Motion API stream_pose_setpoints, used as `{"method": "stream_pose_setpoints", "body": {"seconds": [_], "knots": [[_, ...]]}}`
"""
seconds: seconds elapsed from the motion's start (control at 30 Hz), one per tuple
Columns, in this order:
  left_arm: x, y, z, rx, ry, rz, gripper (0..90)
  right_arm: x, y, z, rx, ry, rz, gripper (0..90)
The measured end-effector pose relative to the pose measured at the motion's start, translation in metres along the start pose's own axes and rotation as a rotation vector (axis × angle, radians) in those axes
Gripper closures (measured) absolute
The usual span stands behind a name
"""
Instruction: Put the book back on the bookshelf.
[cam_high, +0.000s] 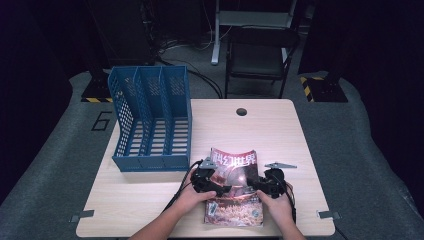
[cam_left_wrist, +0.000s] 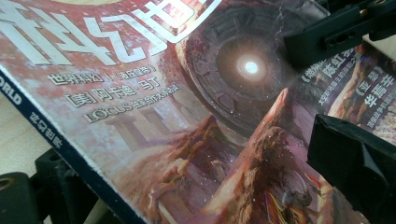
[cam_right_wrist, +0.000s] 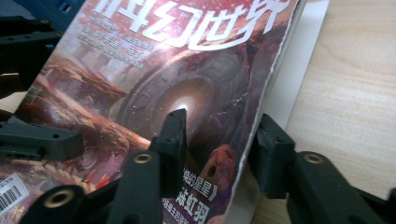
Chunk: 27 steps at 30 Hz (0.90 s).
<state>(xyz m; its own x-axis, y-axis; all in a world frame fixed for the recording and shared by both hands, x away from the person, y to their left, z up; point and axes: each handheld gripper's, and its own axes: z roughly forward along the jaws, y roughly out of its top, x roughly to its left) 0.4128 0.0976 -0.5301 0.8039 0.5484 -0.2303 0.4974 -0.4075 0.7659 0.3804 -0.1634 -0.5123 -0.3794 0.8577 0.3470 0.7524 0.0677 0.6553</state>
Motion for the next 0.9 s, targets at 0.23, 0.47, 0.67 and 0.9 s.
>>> {"method": "stream_pose_setpoints", "body": {"seconds": [0.23,0.47,0.67,0.9], "knots": [[0.000,0.000,0.000,-0.010,0.040,-0.009,10.2,-0.005,0.000,-0.001,0.006,-0.008,0.037,50.6],[0.004,0.001,-0.004,-0.020,0.083,-0.051,29.2,-0.007,0.001,-0.002,0.017,-0.006,0.046,49.5],[0.009,0.005,-0.007,-0.001,0.104,-0.126,43.0,-0.009,0.001,-0.001,0.011,0.007,0.041,50.8],[0.014,0.006,-0.009,-0.014,0.081,-0.224,52.0,-0.009,0.001,-0.001,0.013,0.008,0.047,52.0]]}}
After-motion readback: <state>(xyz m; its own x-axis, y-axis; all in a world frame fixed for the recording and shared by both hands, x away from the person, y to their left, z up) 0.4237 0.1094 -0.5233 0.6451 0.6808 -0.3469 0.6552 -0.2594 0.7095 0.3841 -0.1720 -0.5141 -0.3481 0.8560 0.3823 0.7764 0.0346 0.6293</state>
